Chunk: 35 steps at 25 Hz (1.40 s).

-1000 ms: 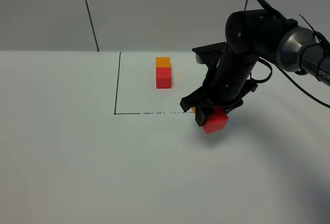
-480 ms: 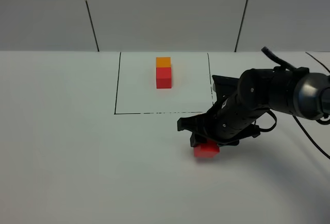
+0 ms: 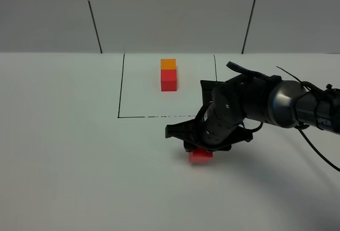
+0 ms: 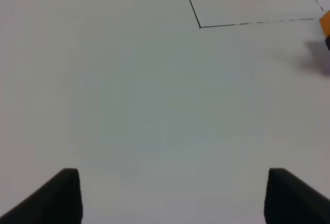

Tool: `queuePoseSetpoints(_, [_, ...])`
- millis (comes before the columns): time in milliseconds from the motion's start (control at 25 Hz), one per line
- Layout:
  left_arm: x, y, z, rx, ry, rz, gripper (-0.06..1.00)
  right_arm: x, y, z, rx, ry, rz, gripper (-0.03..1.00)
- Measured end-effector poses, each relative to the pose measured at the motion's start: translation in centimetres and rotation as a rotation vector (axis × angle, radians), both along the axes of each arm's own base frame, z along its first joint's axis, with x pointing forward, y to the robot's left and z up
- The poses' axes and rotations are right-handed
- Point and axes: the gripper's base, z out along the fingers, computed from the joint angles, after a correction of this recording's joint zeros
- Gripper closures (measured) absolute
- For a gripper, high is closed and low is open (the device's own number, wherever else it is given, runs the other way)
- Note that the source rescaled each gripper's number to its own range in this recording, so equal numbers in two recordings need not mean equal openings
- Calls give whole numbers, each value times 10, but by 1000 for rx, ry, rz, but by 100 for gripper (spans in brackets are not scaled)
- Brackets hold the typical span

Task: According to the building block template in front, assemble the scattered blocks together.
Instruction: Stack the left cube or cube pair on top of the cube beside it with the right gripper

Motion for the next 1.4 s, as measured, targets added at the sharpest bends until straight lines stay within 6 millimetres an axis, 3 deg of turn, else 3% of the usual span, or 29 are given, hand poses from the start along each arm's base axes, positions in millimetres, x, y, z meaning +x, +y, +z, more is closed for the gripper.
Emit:
queuePoseSetpoints(280, [0,0,0,0,0,0,5,13,21,-9,-48,64,13,95])
queuePoseSetpoints(800, [0,0,0,-1,0,0,5,9,48,-27,-88,129,74,95])
queuePoseSetpoints(1400, [0,0,0,-1,0,0,5,8,48,-36,-121,168,42,95])
